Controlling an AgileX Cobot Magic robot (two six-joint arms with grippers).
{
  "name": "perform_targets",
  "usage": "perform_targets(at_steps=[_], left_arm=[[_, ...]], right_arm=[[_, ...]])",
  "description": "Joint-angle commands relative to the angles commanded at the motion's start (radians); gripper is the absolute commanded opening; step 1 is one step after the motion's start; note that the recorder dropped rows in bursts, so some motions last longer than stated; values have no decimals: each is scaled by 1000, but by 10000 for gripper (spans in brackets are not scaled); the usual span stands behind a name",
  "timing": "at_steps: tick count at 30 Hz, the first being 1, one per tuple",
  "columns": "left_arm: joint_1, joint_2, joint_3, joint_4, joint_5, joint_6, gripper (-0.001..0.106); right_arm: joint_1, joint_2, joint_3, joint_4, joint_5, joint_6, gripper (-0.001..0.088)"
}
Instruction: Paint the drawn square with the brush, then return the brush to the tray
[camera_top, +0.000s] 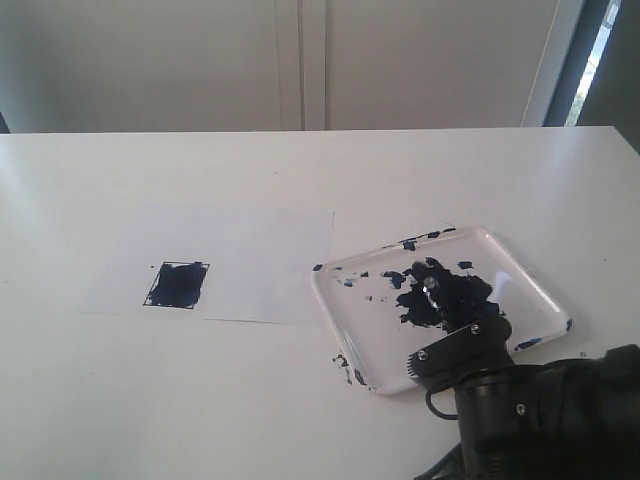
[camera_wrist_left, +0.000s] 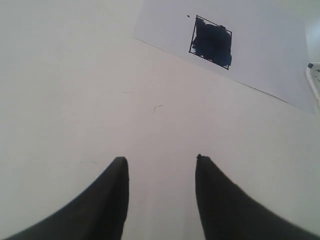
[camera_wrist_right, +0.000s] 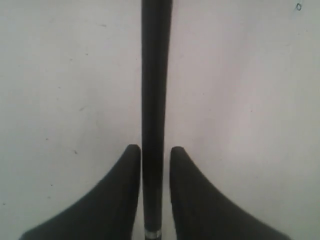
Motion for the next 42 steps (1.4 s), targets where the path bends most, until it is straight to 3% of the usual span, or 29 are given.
perform_targets(at_steps=[4, 10, 20, 24, 32, 42], left_arm=[[0, 0, 0, 0, -9, 0, 479], [0, 0, 40, 0, -149, 8, 479], [0, 0, 166, 0, -285, 0, 479], [0, 0, 185, 0, -315, -15, 479], [0, 0, 185, 0, -262, -20, 479], [0, 0, 185, 0, -204, -23, 479]], right_arm=[[0, -2, 0, -11, -3, 0, 569], [2, -56, -3, -42, 4, 0, 567], [4, -334, -3, -135, -9, 0, 560], [4, -448, -3, -169, -42, 0, 430], [4, -632, 8, -210, -224, -11, 20], [4, -815, 185, -235, -439, 0, 0]])
